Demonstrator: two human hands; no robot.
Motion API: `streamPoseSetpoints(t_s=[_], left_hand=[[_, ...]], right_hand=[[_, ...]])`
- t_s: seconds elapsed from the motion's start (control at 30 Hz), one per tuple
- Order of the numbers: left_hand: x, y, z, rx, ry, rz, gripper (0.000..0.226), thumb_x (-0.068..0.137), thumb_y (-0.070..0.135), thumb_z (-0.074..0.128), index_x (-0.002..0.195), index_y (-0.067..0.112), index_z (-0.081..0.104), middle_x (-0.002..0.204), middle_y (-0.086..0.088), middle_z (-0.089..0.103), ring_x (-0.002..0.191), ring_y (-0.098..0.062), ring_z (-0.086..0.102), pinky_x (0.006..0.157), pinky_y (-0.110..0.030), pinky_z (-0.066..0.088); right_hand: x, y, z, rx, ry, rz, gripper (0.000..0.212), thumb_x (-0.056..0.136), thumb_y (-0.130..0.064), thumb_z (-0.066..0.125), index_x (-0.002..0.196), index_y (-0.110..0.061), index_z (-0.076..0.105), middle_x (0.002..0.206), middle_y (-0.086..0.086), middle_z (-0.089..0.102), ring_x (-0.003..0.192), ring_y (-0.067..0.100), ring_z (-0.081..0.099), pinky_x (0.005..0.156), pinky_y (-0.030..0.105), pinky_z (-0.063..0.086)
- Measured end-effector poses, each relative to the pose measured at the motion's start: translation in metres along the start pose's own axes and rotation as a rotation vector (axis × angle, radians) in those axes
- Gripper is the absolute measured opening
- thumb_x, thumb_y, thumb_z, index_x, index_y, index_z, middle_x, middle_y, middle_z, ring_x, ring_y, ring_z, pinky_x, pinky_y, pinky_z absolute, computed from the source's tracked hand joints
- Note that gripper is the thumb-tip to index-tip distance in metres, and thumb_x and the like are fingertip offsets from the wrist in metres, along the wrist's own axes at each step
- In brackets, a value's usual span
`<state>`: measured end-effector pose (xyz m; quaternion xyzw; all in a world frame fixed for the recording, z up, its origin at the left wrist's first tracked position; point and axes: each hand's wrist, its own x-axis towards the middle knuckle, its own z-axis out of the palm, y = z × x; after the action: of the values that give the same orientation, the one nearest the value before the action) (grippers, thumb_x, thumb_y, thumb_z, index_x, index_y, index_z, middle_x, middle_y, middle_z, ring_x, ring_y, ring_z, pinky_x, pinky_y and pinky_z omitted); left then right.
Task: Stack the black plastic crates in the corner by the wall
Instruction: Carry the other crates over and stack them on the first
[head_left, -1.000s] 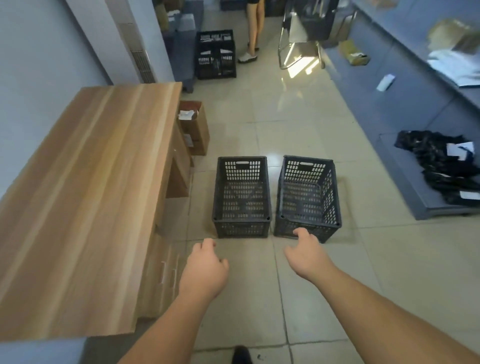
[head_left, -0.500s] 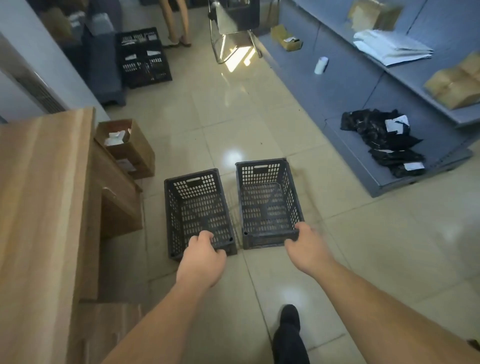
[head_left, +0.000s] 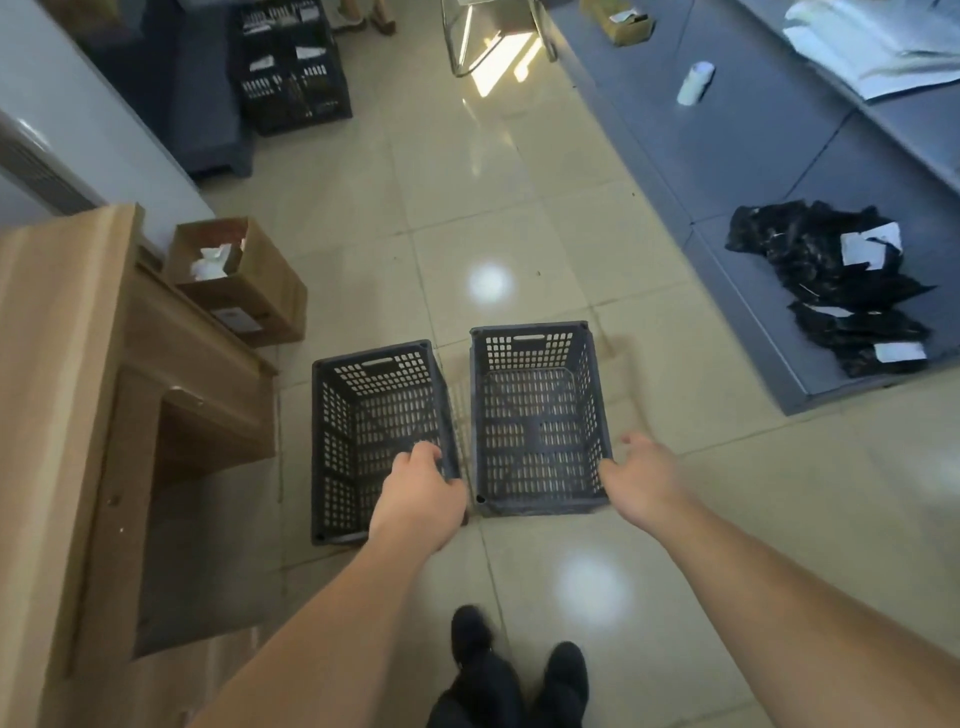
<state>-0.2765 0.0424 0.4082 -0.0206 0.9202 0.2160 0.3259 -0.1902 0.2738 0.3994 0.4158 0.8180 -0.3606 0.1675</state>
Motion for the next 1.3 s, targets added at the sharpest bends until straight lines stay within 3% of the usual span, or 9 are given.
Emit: streamPoseSetpoints(t_s=[0.13,0.2,0.3,0.43,0.6,0.73,0.9,1.17,1.3], left_hand=[[0.053,0.015,0.0,-0.019,-0.023,-0.018,0.054,0.099,0.03,0.056,0.151,0.023,0.043,0.126,0.003,0.041,0.106,-0.03,0.068,0.093,-0.051,0.061],[0.084,0.021,0.001,-0.037,-0.03,-0.03,0.057,0.099,0.029,0.057,0.153,0.022,0.041,0.137,0.0,0.045,0.109,-0.032,0.069,0.092,-0.05,0.061],[0.131,0.028,0.001,-0.066,-0.048,-0.045,0.06,0.1,0.027,0.057,0.157,0.022,0.038,0.151,-0.004,0.044,0.11,-0.034,0.07,0.075,-0.042,0.061],[0.184,0.033,0.004,-0.066,-0.096,-0.055,0.06,0.099,0.026,0.055,0.157,0.022,0.038,0.148,-0.004,0.047,0.107,-0.033,0.07,0.075,-0.043,0.062],[0.237,0.035,0.019,-0.033,-0.124,-0.089,0.06,0.101,0.027,0.054,0.158,0.02,0.038,0.149,-0.004,0.048,0.092,-0.027,0.073,0.05,-0.028,0.049],[0.276,0.037,0.046,-0.007,-0.133,-0.087,0.054,0.103,0.023,0.055,0.155,0.018,0.042,0.139,-0.005,0.053,0.081,-0.02,0.07,0.055,-0.031,0.052],[0.331,0.027,0.093,0.036,-0.172,-0.135,0.058,0.102,0.029,0.056,0.156,0.02,0.039,0.144,-0.007,0.052,0.1,-0.03,0.07,0.072,-0.039,0.058],[0.416,-0.004,0.173,0.06,-0.173,-0.211,0.059,0.1,0.035,0.056,0.154,0.019,0.04,0.134,-0.01,0.063,0.09,-0.031,0.072,0.063,-0.038,0.059],[0.451,-0.012,0.202,0.037,-0.167,-0.25,0.06,0.102,0.033,0.054,0.158,0.017,0.037,0.133,-0.018,0.067,0.073,-0.027,0.065,0.049,-0.028,0.043]], right_hand=[[0.051,-0.015,0.002,0.005,-0.003,0.022,0.047,0.094,-0.025,0.056,0.14,-0.013,0.051,0.131,0.016,0.06,0.103,0.034,0.065,0.085,0.035,0.05],[0.077,-0.022,0.005,0.008,-0.01,0.04,0.051,0.095,-0.025,0.056,0.144,-0.012,0.048,0.134,0.017,0.059,0.11,0.034,0.064,0.084,0.034,0.049],[0.117,-0.033,0.011,0.014,-0.019,0.085,0.056,0.096,-0.025,0.055,0.15,-0.011,0.044,0.139,0.017,0.057,0.119,0.035,0.06,0.09,0.036,0.048],[0.161,-0.041,0.021,0.019,-0.041,0.13,0.058,0.098,-0.027,0.054,0.152,-0.012,0.041,0.142,0.018,0.056,0.118,0.035,0.06,0.085,0.033,0.045],[0.209,-0.033,0.035,0.011,-0.054,0.192,0.058,0.097,-0.028,0.054,0.151,-0.012,0.042,0.143,0.018,0.055,0.118,0.036,0.061,0.083,0.032,0.044],[0.249,-0.014,0.047,0.002,-0.052,0.214,0.048,0.096,-0.027,0.056,0.14,-0.01,0.049,0.131,0.019,0.062,0.092,0.031,0.058,0.079,0.033,0.046],[0.304,0.017,0.073,-0.025,-0.062,0.217,0.055,0.097,-0.025,0.056,0.148,-0.009,0.043,0.13,0.017,0.063,0.082,0.023,0.055,0.076,0.03,0.042],[0.388,0.067,0.137,-0.008,-0.107,0.23,0.052,0.098,-0.024,0.052,0.146,-0.006,0.041,0.133,0.019,0.058,0.098,0.03,0.056,0.086,0.036,0.048],[0.429,0.089,0.159,-0.027,-0.11,0.258,0.055,0.097,-0.025,0.054,0.147,-0.006,0.04,0.134,0.019,0.056,0.096,0.03,0.054,0.084,0.034,0.047]])
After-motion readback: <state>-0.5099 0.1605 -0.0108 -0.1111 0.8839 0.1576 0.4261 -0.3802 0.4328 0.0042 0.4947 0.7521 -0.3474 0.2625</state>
